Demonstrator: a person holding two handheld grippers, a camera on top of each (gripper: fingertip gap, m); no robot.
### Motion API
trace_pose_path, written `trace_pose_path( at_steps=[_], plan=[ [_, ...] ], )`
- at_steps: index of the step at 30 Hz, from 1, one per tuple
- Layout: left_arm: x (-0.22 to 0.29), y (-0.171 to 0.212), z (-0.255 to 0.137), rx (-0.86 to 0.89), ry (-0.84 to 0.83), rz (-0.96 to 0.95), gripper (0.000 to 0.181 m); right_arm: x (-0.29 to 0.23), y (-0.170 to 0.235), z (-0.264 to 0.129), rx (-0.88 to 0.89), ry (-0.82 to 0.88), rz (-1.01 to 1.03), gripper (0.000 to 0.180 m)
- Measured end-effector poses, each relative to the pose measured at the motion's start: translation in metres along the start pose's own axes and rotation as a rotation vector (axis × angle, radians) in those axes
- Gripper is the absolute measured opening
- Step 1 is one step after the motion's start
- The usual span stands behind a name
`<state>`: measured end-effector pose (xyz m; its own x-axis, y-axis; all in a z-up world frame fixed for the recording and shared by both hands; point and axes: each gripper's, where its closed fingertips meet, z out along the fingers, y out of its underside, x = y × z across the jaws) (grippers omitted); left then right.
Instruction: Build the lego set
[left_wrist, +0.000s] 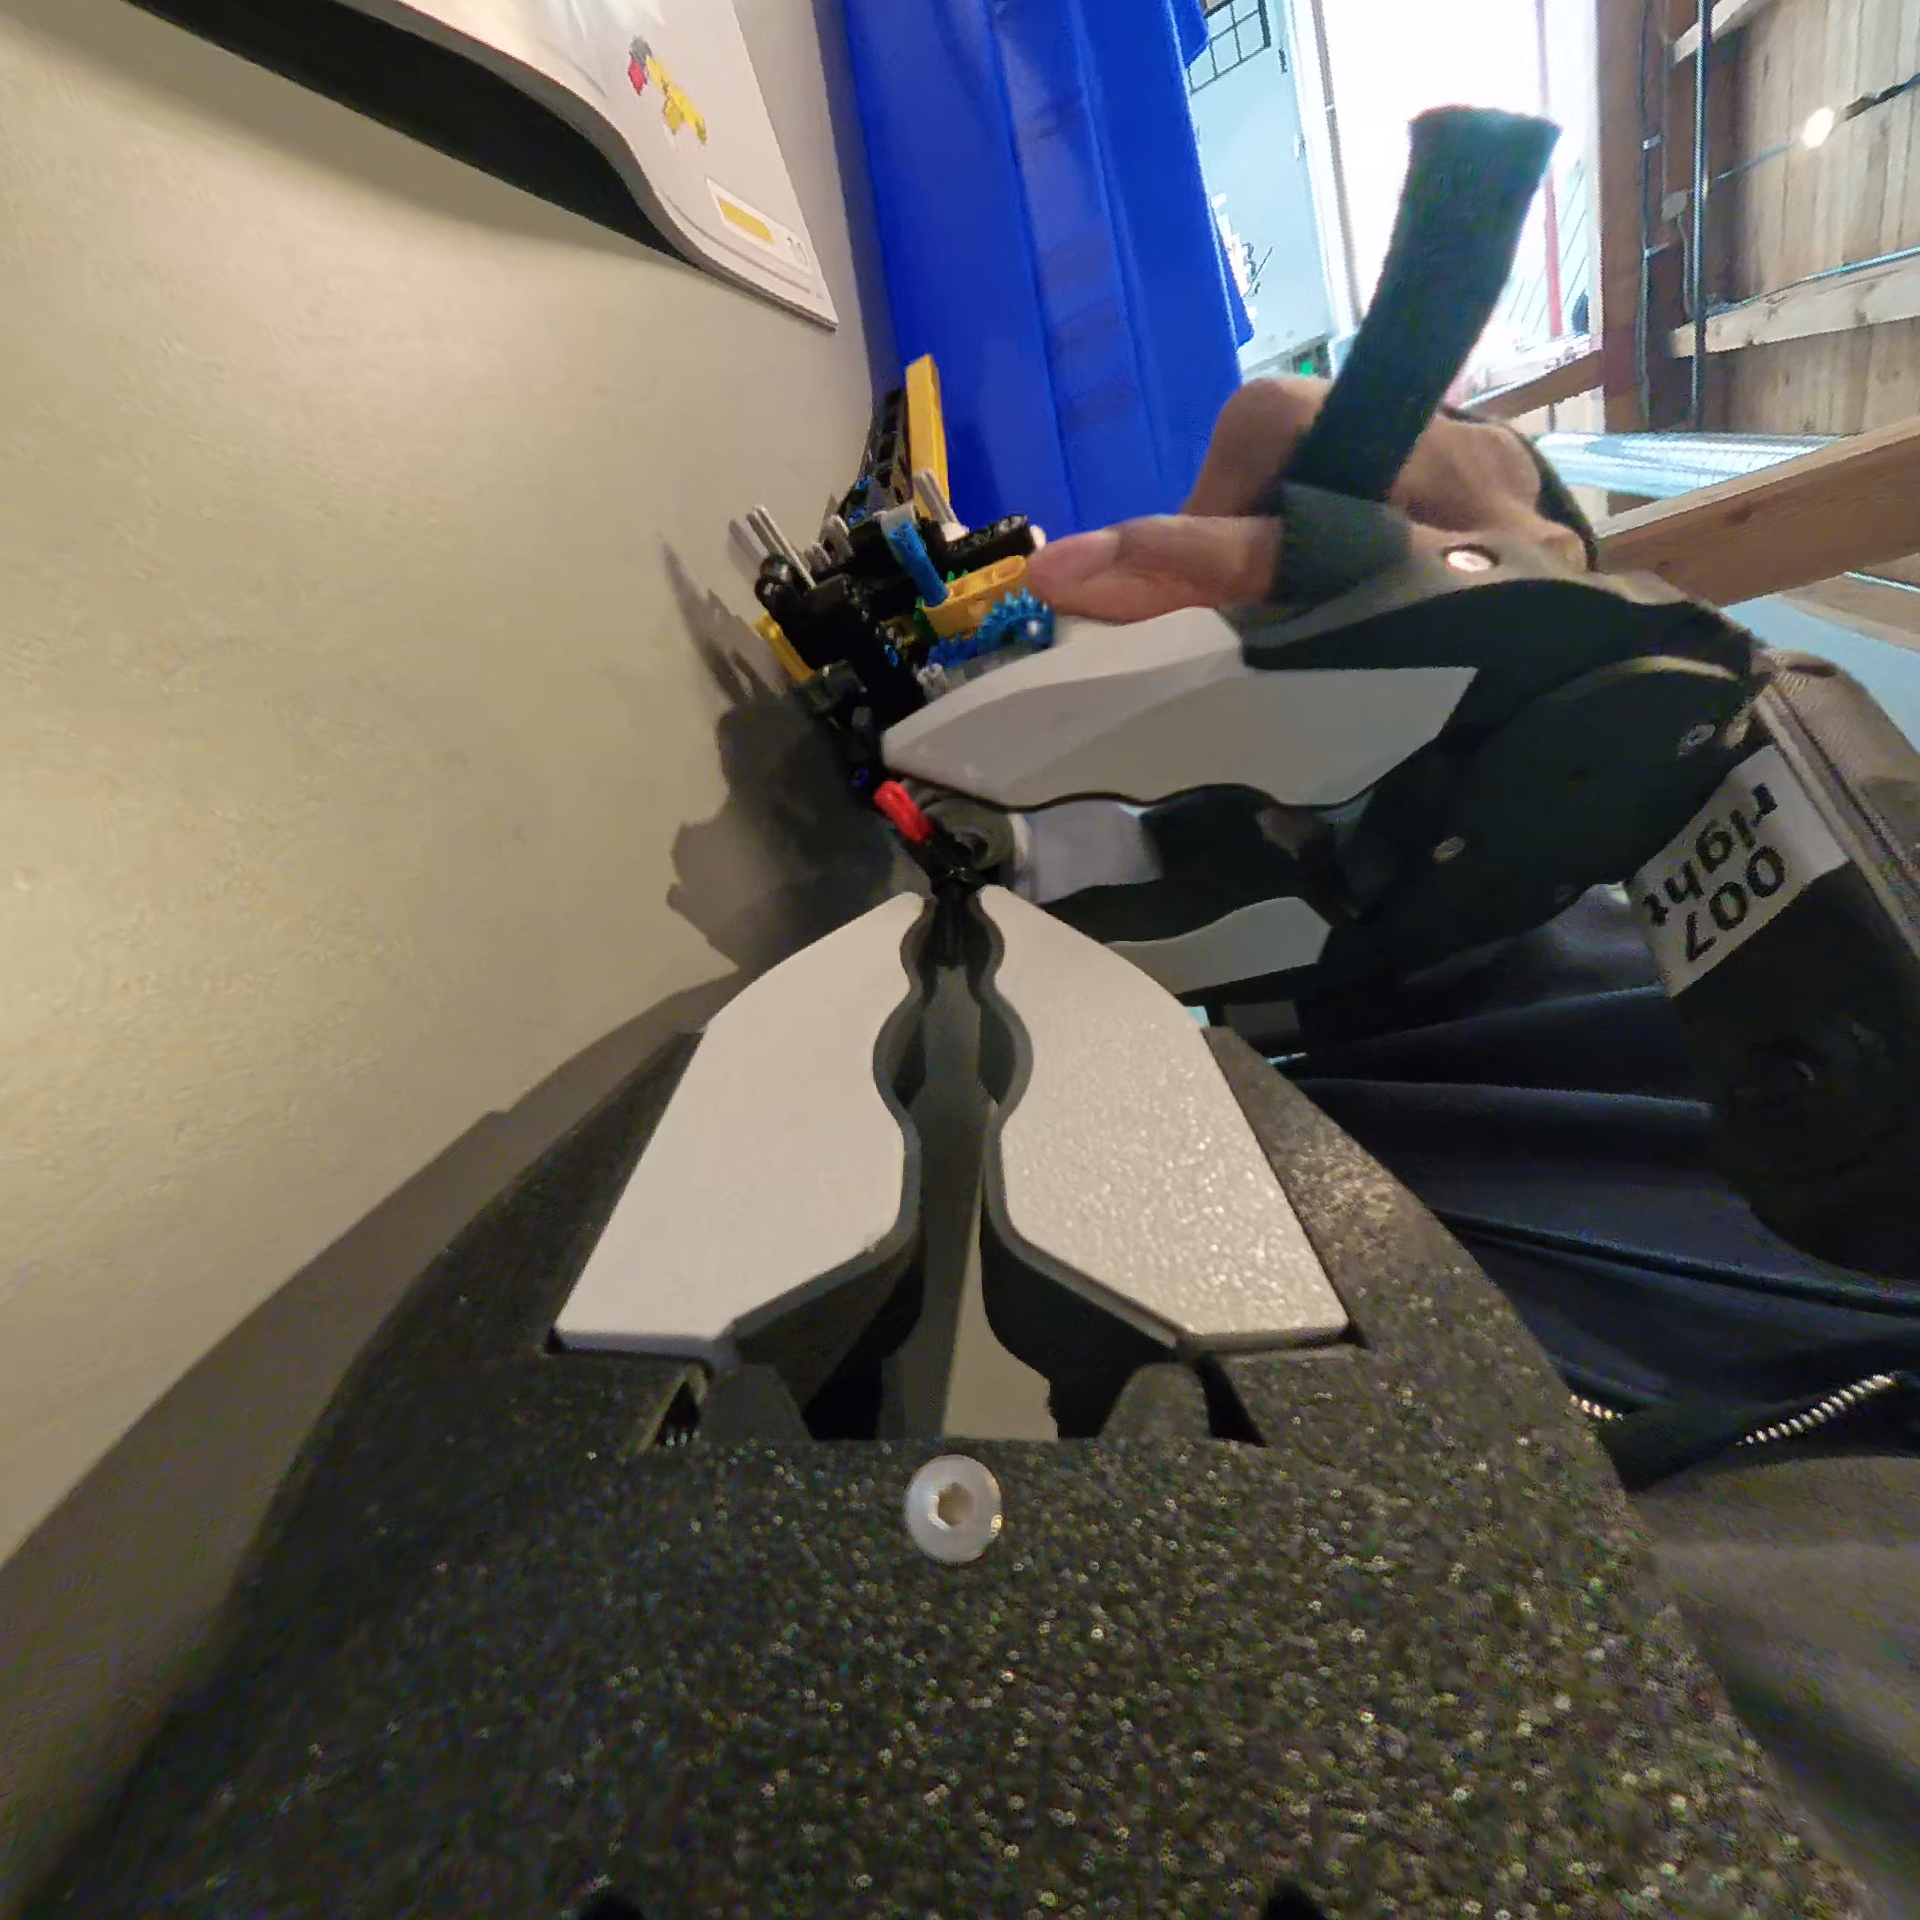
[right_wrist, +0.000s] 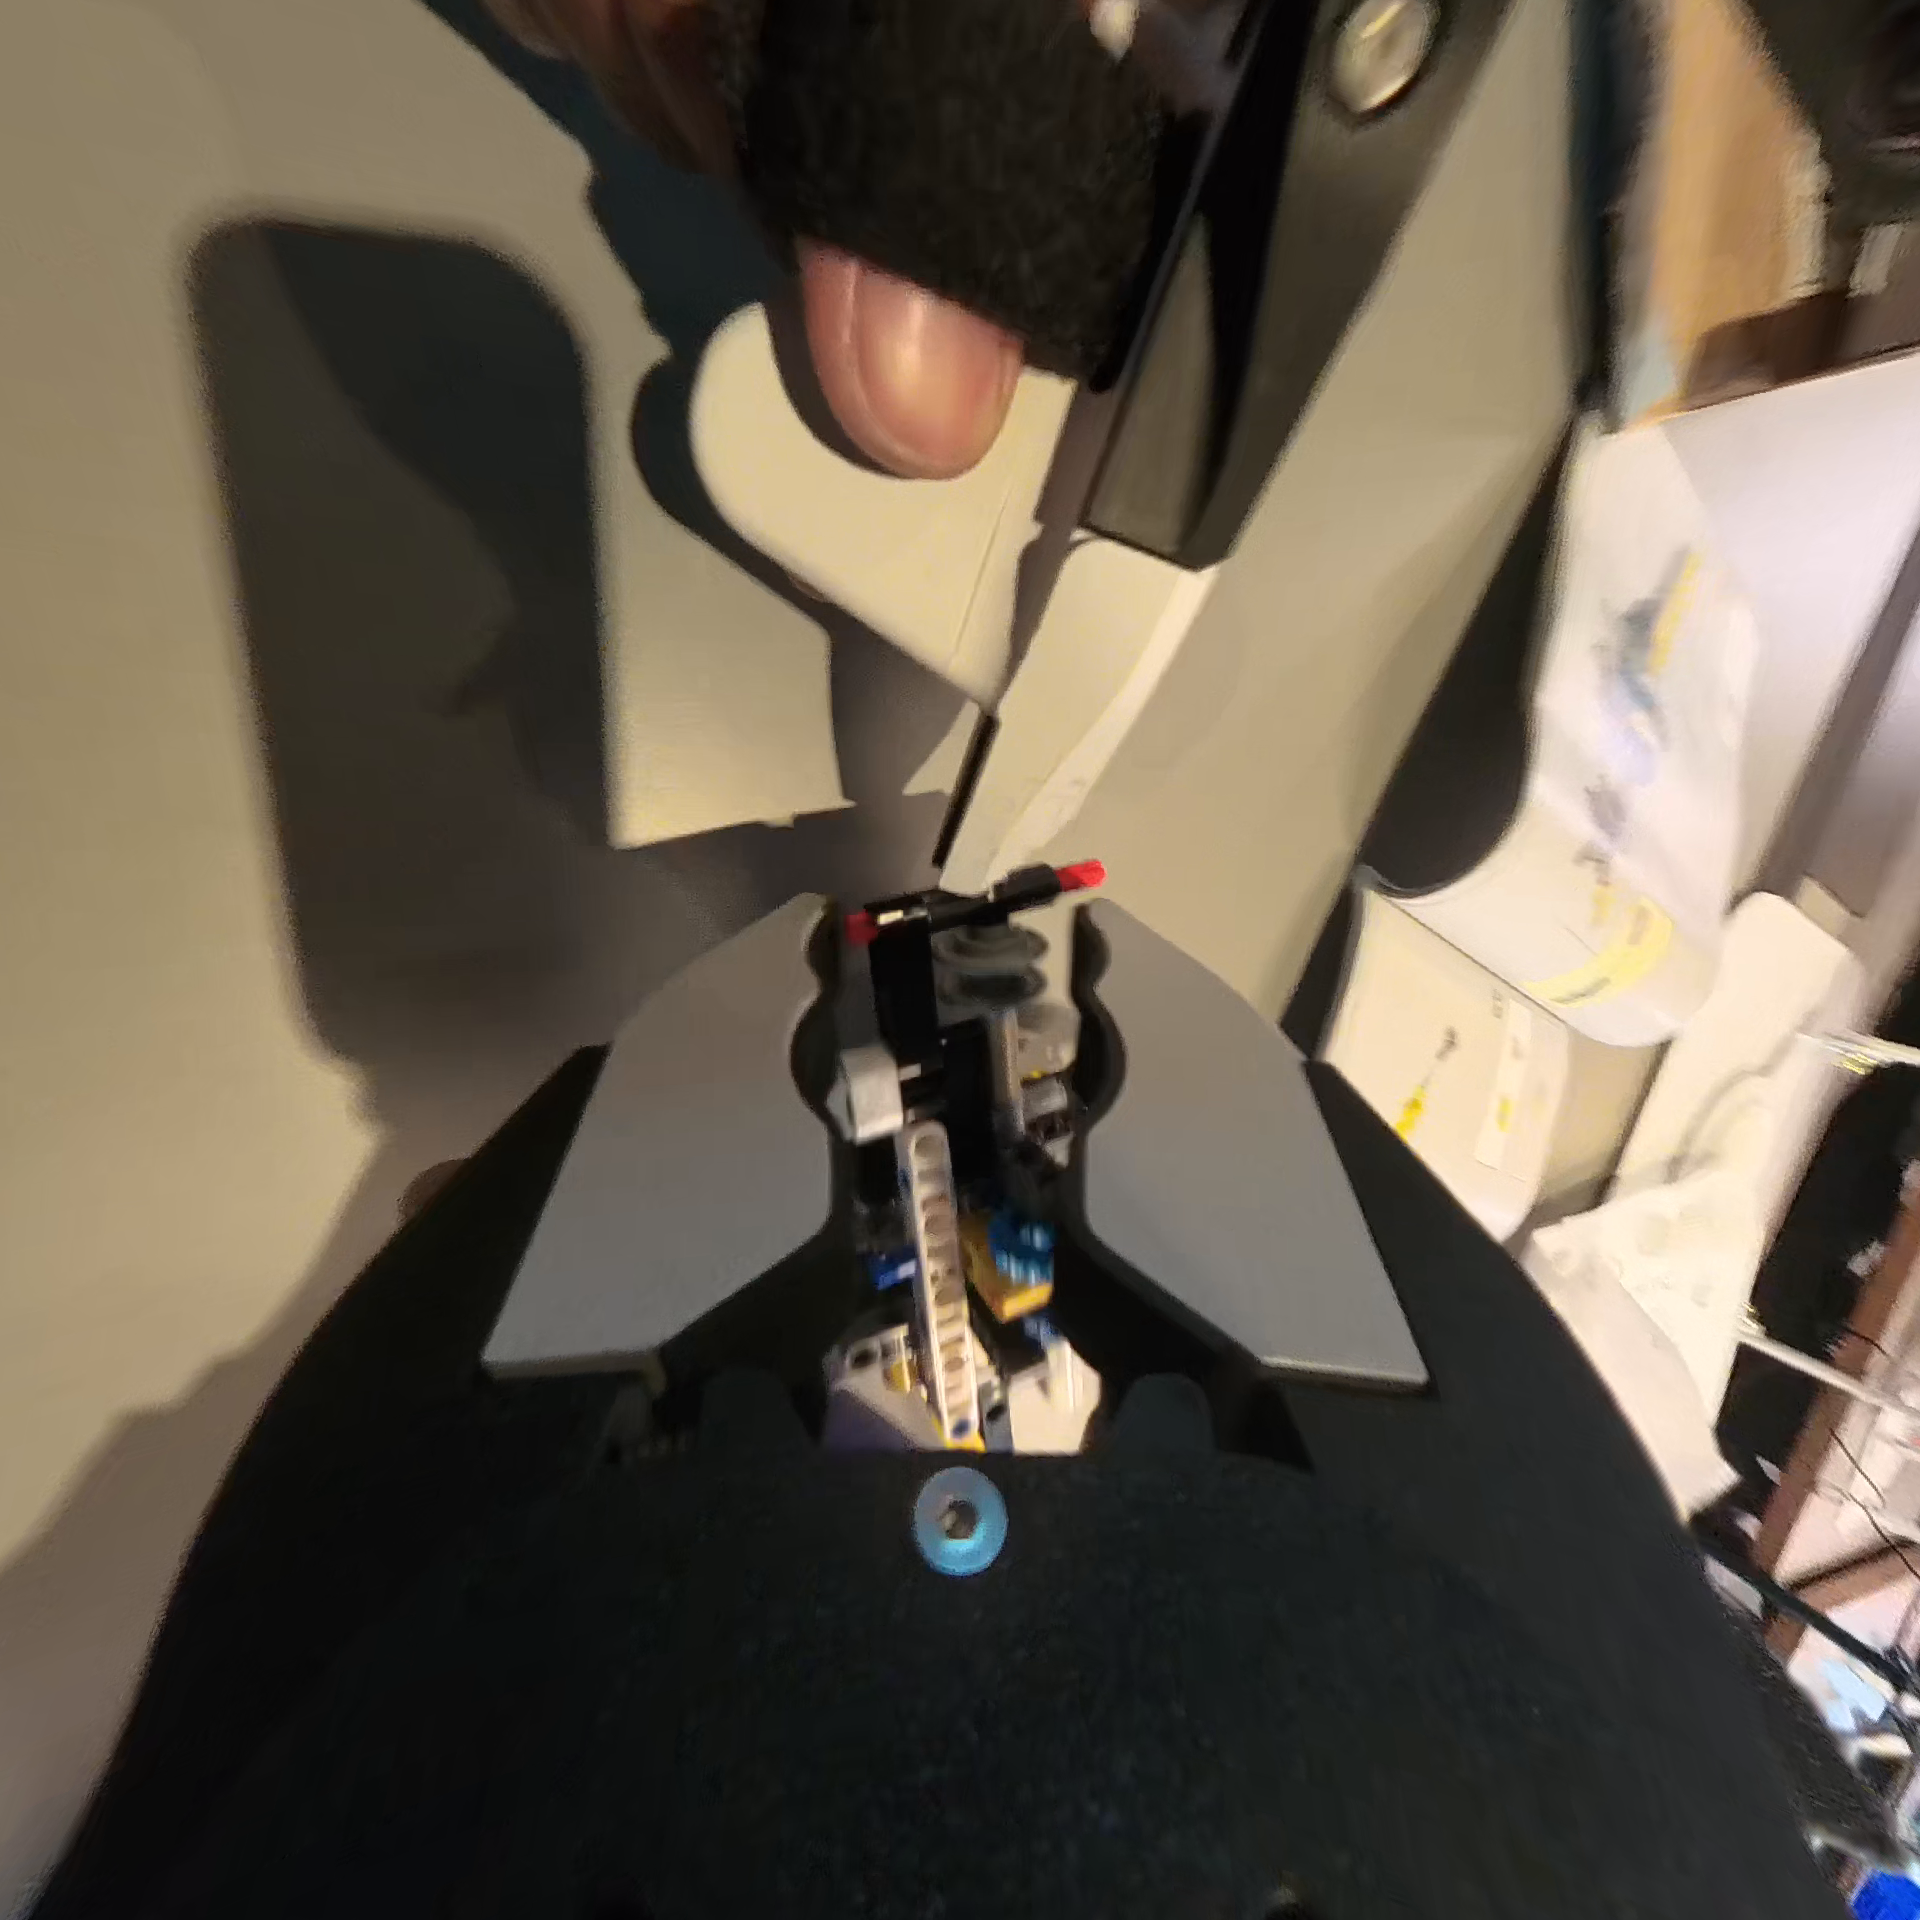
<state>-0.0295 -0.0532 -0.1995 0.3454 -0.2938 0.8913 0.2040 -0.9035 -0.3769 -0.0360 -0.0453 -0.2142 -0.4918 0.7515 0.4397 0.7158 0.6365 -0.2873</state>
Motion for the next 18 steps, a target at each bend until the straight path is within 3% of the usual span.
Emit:
trace_pose_path(
  at_steps=[3,10,18],
  plan=[
    [-0.003,-0.001,-0.006,0.024,-0.013,-0.013,0.005,0.006,-0.003,-0.012,0.016,0.047,0.027,0.050],
    [-0.010,0.000,-0.028,0.120,-0.065,-0.038,0.007,0.001,0.000,-0.023,0.044,0.139,0.130,0.051],
    [-0.014,0.004,-0.049,0.137,-0.138,0.081,0.029,-0.012,-0.015,-0.018,0.166,0.253,0.205,0.047]
  ],
)
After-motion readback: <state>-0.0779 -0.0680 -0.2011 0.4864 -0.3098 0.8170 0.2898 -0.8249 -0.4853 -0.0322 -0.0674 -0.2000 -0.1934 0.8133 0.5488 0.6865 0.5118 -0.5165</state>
